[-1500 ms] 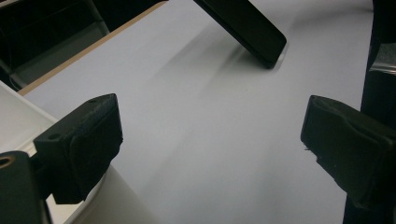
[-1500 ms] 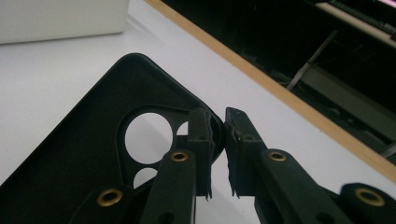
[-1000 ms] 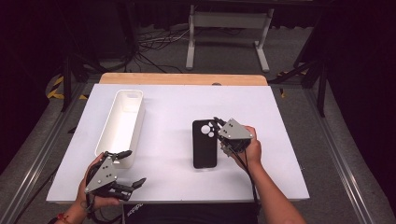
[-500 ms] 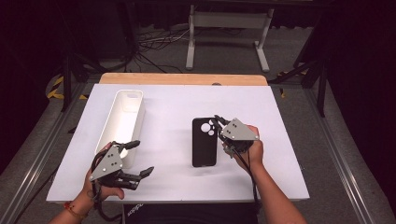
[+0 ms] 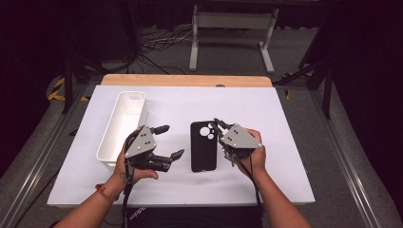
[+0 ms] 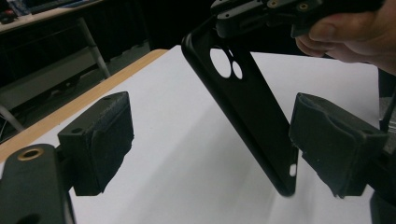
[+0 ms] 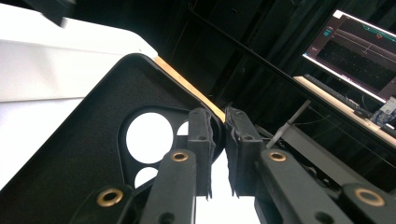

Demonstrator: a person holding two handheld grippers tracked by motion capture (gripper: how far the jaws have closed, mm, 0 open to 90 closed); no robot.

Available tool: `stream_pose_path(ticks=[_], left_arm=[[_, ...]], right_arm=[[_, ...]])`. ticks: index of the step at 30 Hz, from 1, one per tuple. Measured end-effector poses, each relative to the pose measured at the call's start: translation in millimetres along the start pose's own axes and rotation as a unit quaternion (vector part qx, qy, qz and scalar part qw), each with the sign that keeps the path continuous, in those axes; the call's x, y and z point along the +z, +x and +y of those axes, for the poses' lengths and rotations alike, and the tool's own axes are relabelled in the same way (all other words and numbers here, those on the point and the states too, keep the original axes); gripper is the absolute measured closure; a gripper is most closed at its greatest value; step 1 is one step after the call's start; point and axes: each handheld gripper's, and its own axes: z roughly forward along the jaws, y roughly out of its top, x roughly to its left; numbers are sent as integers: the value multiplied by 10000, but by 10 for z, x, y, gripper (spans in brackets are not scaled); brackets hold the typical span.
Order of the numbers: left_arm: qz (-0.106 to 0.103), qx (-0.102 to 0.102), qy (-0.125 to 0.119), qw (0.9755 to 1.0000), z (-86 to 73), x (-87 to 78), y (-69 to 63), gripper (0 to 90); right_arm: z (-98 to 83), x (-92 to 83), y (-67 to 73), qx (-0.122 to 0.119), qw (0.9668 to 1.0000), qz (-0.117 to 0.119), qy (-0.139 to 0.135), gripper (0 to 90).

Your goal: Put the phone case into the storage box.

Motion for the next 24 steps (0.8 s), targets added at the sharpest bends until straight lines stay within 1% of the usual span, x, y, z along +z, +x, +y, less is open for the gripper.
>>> stream_pose_path(ticks=[2, 3, 4, 8, 9, 10, 11, 12, 13, 14, 15, 16, 18, 19, 20, 21, 22, 23, 24], left_arm=[[23, -20, -4, 10000, 27, 54, 19, 171], [65, 2, -5, 10000, 41, 87, 32, 188], [96, -37, -24, 9999, 47, 117, 35, 220], [114, -220, -28, 9997, 62, 206, 85, 291], [114, -220, -28, 9997, 62, 206, 85, 313], [104, -279, -19, 9996, 62, 229, 96, 341], [90, -269, 2, 9996, 63, 241, 110, 341], [82, -301, 34, 9995, 62, 267, 115, 358], [119, -315, 32, 9994, 61, 286, 116, 370], [110, -349, 78, 9993, 59, 299, 125, 391], [190, -401, 77, 9990, 55, 307, 127, 450], [200, -452, 68, 9988, 49, 307, 133, 455], [168, -509, 71, 9985, 32, 312, 137, 506], [180, -493, 76, 9986, 25, 317, 139, 519], [112, -513, 128, 9985, 16, 320, 142, 525], [112, -542, 91, 9984, 6, 326, 146, 560], [112, -542, 91, 9984, 6, 326, 146, 575], [69, -576, 86, 9983, -1, 333, 148, 575], [30, -600, 81, 9982, -3, 337, 152, 597]], right_arm=[[11, -1, 25, -21, 10000, 6, -36, 817], [13, 1, 32, -27, 10000, 6, -46, 817], [16, 6, 43, -25, 10000, 14, -42, 817], [21, 19, 83, -97, 9999, 21, -34, 817], [21, 19, 83, -97, 9999, 21, -34, 817], [29, 25, 112, -143, 9999, 23, -44, 817], [29, 25, 112, -143, 9999, 23, -44, 817], [32, 26, 121, -170, 9998, 21, -40, 817], [37, 28, 140, -212, 9998, 8, -59, 817], [41, 28, 156, -255, 9997, -7, -62, 816], [47, 28, 176, -306, 9995, -15, -75, 816], [54, 25, 190, -350, 9994, -24, -74, 816], [61, 30, 213, -418, 9990, -90, -90, 815], [62, 36, 228, -445, 9989, -120, -81, 814], [60, 41, 234, -462, 9988, -123, -77, 814], [54, 49, 248, -466, 9988, -131, -70, 814], [54, 49, 248, -466, 9988, -131, -70, 814], [49, 53, 255, -491, 9987, -141, -66, 813], [48, 55, 258, -493, 9987, -144, -65, 813]])
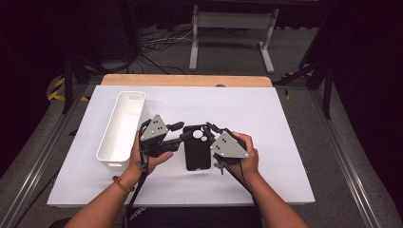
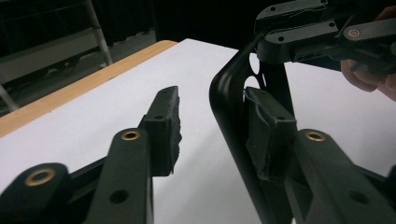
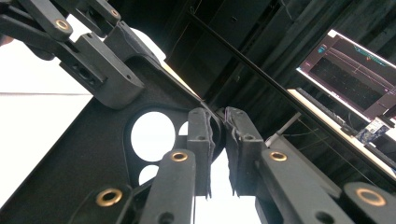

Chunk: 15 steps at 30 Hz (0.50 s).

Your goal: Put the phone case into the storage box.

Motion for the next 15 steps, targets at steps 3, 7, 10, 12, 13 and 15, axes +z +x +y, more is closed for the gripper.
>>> stream_pose_path(ticks=[3, 7, 10, 12, 13, 15], left_arm=[[23, 0, -60, 10000, -3, -6, -11, 705], [40, 53, -133, 9999, -3, -17, -26, 764], [11, 10, -173, 9998, -6, -28, -28, 777], [-40, -20, -179, 9998, -7, -33, -23, 786], [-64, -53, -191, 9998, -11, -37, -18, 791], [-66, -55, -191, 9998, -15, -46, 4, 808]], right_arm=[[-1, 1, 5, -43, 10000, -23, 6, 813], [-3, -5, 3, -18, 10000, -51, -43, 815], [2, -12, 8, -36, 10000, -63, -56, 815], [3, -14, 7, -46, 9999, -63, -75, 815], [3, -15, 7, -40, 9999, -61, -73, 815], [2, -13, 9, -58, 9999, -37, -76, 815]])
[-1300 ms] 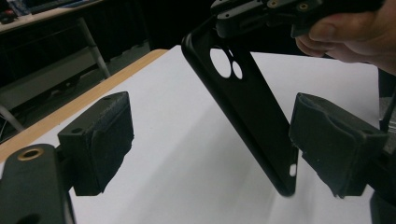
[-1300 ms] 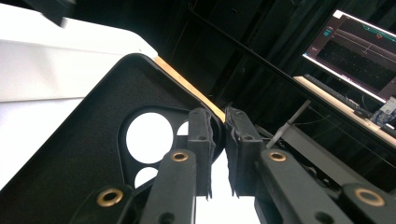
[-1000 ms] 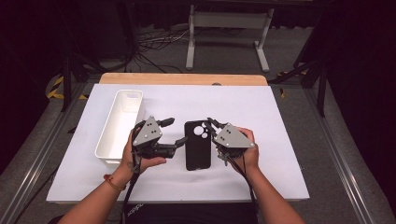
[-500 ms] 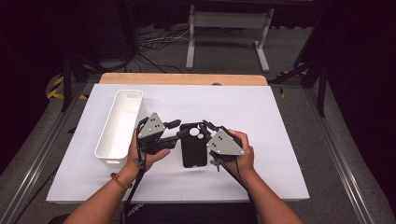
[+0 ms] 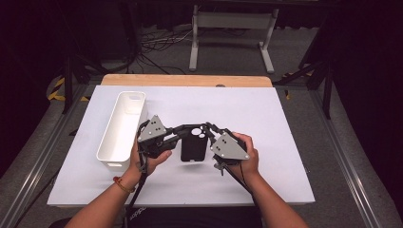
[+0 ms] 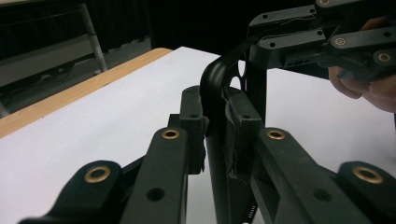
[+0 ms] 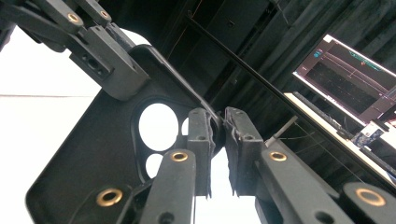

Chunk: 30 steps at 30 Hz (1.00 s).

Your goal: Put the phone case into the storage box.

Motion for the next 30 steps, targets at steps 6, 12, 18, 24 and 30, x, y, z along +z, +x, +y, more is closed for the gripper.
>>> stream_pose_path(ticks=[6, 12, 18, 24, 30], left_arm=[[18, 41, -101, 9999, -11, -16, 11, 819], [34, 50, -168, 9998, -15, -37, 5, 821], [66, 115, -214, 9997, -9, -52, 21, 823], [91, 55, -237, 9997, -10, -51, 29, 823], [59, 56, -255, 9996, -7, -56, 38, 824]], right_arm=[[12, -2, 19, -17, 10000, 0, -18, 813], [18, -3, 16, 17, 10000, 34, -27, 809], [31, 4, -11, 160, 9998, 135, -31, 793], [45, -25, -71, 404, 9990, 169, -112, 723], [47, -43, -106, 505, 9985, 165, -125, 678]])
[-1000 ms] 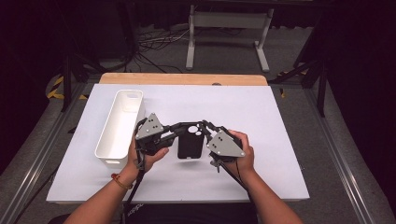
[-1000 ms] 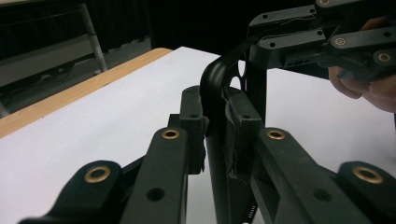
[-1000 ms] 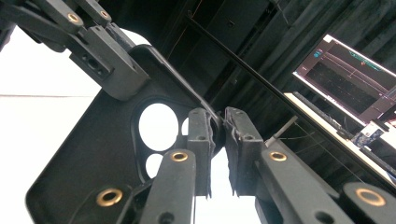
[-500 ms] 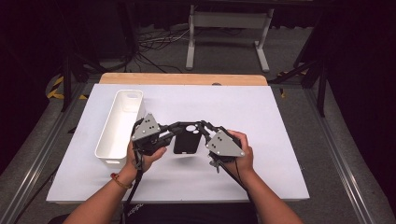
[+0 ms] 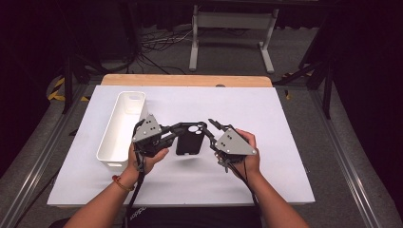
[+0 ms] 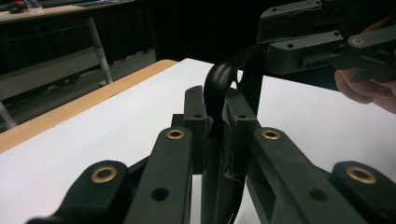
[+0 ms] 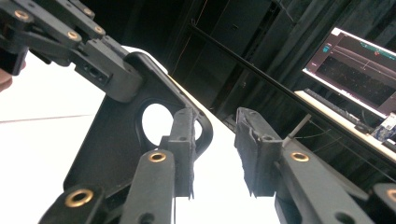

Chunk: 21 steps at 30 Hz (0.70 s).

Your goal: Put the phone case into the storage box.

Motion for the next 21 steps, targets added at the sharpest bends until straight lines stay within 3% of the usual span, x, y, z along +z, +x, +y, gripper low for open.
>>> stream_pose_path(ticks=[6, 10, 13, 19, 21], left_arm=[[-25, 37, -17, 10000, 9, -14, 11, 824], [-46, 18, -36, 10000, 18, -33, 11, 825], [-27, 1, -78, 10000, 20, -36, 17, 825], [-45, -42, -92, 9999, 23, -40, 16, 825], [-30, 4, -126, 9999, 34, -47, 10, 825]], right_arm=[[41, -42, -47, 110, 9999, 18, -26, 609], [21, -54, -80, 417, 9991, 64, -9, 542], [-77, -106, -66, 658, 9977, 141, 63, 505], [-244, -177, -68, 707, 9972, 193, 134, 451], [-328, -235, -78, 730, 9969, 227, 158, 391]])
